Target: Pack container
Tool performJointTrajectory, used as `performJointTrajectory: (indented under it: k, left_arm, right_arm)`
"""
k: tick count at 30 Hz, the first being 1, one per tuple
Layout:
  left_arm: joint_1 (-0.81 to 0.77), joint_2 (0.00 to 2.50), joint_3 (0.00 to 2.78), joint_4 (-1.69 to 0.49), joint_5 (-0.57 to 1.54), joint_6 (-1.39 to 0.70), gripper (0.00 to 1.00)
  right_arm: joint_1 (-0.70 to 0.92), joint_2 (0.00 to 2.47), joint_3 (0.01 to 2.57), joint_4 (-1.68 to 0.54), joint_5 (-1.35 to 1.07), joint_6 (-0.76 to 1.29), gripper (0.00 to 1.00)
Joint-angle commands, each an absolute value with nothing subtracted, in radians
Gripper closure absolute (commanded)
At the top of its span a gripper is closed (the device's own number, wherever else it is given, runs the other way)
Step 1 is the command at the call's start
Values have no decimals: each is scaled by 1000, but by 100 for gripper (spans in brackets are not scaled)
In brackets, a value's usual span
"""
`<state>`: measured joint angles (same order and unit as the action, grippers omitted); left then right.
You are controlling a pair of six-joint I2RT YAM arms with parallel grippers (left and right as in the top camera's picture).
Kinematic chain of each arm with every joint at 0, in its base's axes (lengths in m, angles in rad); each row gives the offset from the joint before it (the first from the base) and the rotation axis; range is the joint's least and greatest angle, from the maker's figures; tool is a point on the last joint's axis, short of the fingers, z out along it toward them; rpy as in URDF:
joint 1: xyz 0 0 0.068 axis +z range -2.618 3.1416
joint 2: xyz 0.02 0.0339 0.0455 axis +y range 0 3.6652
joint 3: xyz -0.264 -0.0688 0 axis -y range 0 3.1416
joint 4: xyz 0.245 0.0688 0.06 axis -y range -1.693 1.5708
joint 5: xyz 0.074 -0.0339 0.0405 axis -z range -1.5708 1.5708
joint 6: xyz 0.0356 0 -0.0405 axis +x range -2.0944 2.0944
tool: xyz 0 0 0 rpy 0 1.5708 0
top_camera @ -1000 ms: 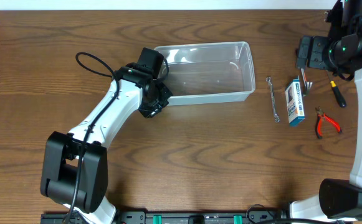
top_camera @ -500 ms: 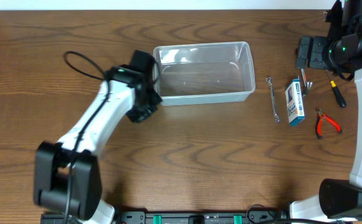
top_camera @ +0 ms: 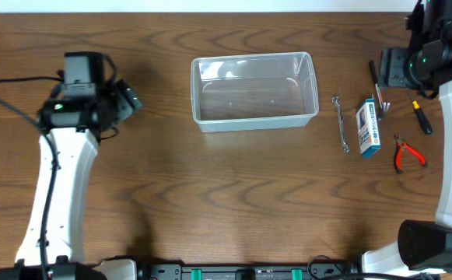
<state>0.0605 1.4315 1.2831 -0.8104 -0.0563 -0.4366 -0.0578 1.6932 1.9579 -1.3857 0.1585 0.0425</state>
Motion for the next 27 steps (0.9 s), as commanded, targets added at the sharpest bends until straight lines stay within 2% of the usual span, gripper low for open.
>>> performJointTrajectory:
  k: [1,13,27]
  left_arm:
    - [92,1426,1277,-809,-76,-344,2]
    - [102,1426,1277,-810,-76,-344,2]
    - [102,1426,1277,-810,-76,-345,2]
  right_arm:
    - [-66,1706,1877,-1370,184,20,31]
    - [-84,1706,1494,-1154,226,-111,34]
    - [-179,1707,1443,-1092,31,-128,37]
